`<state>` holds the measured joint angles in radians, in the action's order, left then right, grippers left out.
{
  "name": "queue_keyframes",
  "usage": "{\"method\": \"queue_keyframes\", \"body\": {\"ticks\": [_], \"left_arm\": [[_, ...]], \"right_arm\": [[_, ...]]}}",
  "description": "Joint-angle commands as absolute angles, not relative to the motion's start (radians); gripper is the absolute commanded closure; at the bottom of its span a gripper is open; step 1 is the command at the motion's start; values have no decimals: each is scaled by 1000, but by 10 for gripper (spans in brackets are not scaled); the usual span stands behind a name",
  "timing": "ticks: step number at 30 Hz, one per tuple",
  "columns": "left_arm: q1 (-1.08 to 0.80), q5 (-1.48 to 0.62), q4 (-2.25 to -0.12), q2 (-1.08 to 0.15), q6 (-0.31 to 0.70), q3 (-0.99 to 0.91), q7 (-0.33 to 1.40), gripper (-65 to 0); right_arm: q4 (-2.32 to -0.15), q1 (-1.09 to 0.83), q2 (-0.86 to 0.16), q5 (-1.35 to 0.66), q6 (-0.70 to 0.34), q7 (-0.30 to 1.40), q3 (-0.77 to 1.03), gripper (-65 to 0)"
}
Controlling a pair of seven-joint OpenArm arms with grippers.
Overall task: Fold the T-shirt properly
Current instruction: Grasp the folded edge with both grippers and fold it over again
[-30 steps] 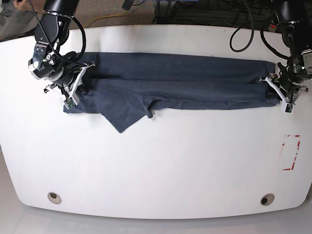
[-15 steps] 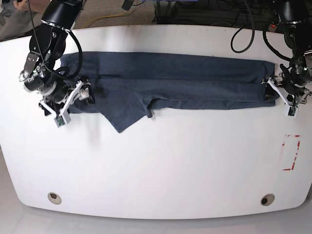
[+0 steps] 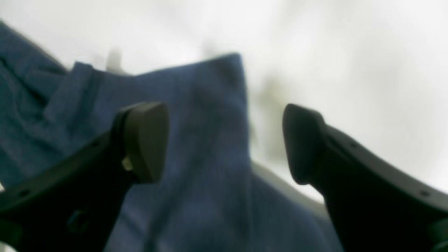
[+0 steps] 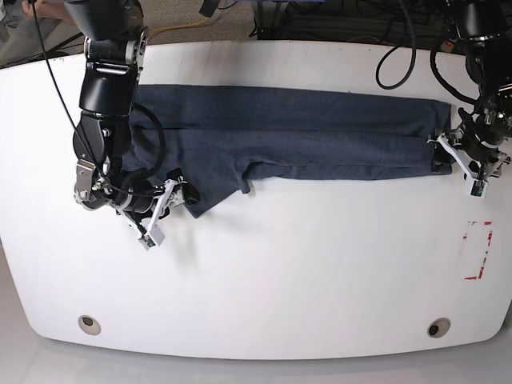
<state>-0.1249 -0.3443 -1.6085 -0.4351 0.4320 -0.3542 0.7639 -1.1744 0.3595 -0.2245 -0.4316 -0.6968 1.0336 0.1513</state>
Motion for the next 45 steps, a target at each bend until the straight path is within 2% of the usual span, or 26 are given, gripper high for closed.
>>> {"method": "queue_keyframes", "body": {"ticks": [1, 8, 10, 11, 14, 16, 17, 19, 23, 29, 34, 39, 43, 45], "left_arm": [[-108, -351, -1627, -455, 429, -361, 742, -433], [-108, -351, -1623, -453, 429, -363, 742, -433], [-108, -351, -1621, -452, 429, -363, 742, -433], [-108, -351, -1620, -446, 429, -363, 742, -433], [-105, -346, -1620, -427, 429, -363, 742, -433], [-105, -344, -1620, -427, 429, -361, 742, -433], [-105, -344, -1620, -427, 429, -361, 742, -433], [-105, -344, -1618, -427, 429, -352, 742, -433], [-105, -343, -1577, -429, 429, -285, 742, -433], [-104, -344, -1529, -430, 429, -245, 739, -433], [-104, -344, -1521, -430, 429, -243, 739, -433], [-104, -344, -1521, -430, 429, -243, 739, -435], [-104, -344, -1521, -432, 429, -243, 737, -436], [-104, -344, -1521, -433, 429, -243, 737, -436]], "right_arm": [[-1112, 398, -243, -449, -698, 975, 133, -474], [-1064, 374, -234, -450, -698, 937, 73, -466], [-1064, 364, -209, -450, -698, 934, 73, -423], [-1064, 361, -203, -450, -698, 934, 74, -390], [-1064, 358, -189, -450, -698, 901, 70, -220], [-1064, 357, -189, -453, -698, 875, 73, -57], [-1066, 357, -188, -458, -698, 872, 74, 0], [-1099, 354, -188, -475, -698, 871, 77, 0], [-1314, 269, -197, -541, -698, 891, 145, 0], [-1589, 194, -199, -591, -698, 1124, 263, 0], [-1722, 79, -208, -645, -698, 1176, 351, 0], [-1741, -22, -260, -685, -698, 1175, 394, 0], [-1658, -48, -265, -684, -698, 1173, 429, -2], [-1612, -51, -265, -682, -698, 1168, 452, -84]]}}
